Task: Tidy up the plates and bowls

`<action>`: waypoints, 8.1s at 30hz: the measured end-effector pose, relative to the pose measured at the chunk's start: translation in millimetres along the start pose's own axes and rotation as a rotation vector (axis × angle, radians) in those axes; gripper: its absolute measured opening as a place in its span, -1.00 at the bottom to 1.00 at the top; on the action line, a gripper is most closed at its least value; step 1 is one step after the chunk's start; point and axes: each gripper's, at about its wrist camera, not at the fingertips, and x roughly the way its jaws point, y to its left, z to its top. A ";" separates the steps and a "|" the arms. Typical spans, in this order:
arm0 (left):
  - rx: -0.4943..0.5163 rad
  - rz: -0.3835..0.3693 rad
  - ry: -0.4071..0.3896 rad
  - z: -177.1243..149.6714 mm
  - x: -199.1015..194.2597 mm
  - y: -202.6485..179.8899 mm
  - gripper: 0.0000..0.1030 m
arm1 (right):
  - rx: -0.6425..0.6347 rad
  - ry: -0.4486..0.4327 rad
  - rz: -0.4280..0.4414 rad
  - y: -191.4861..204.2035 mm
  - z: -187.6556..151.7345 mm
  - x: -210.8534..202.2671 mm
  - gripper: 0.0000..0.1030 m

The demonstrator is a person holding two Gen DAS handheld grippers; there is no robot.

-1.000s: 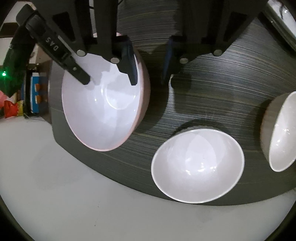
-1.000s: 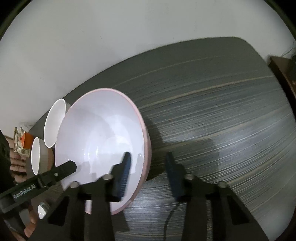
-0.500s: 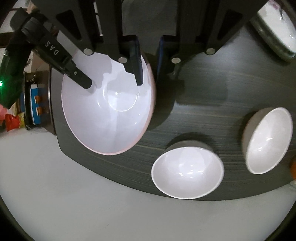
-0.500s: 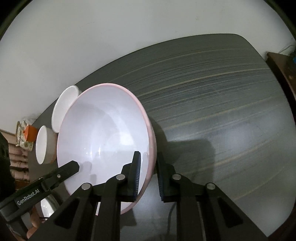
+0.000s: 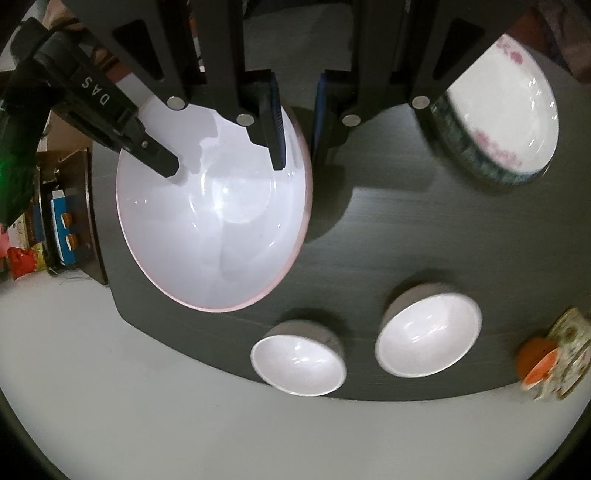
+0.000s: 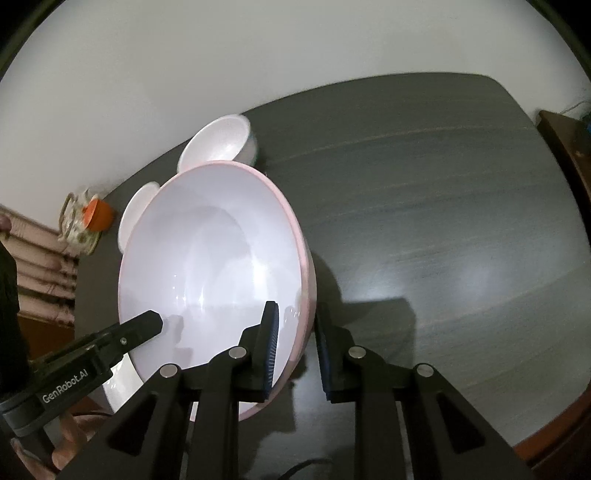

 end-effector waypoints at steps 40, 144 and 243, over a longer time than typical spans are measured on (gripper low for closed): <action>-0.092 0.051 0.051 -78.7 21.5 46.4 -0.73 | -0.041 0.127 -0.001 23.6 -96.0 44.8 -0.57; -0.227 0.134 -0.187 29.4 -9.1 161.7 -0.11 | -0.364 -0.010 -0.036 135.3 35.2 63.0 -0.08; -0.081 0.008 -0.103 -86.1 -21.2 13.4 -0.69 | -0.111 0.015 0.047 80.4 -89.0 -10.3 -0.67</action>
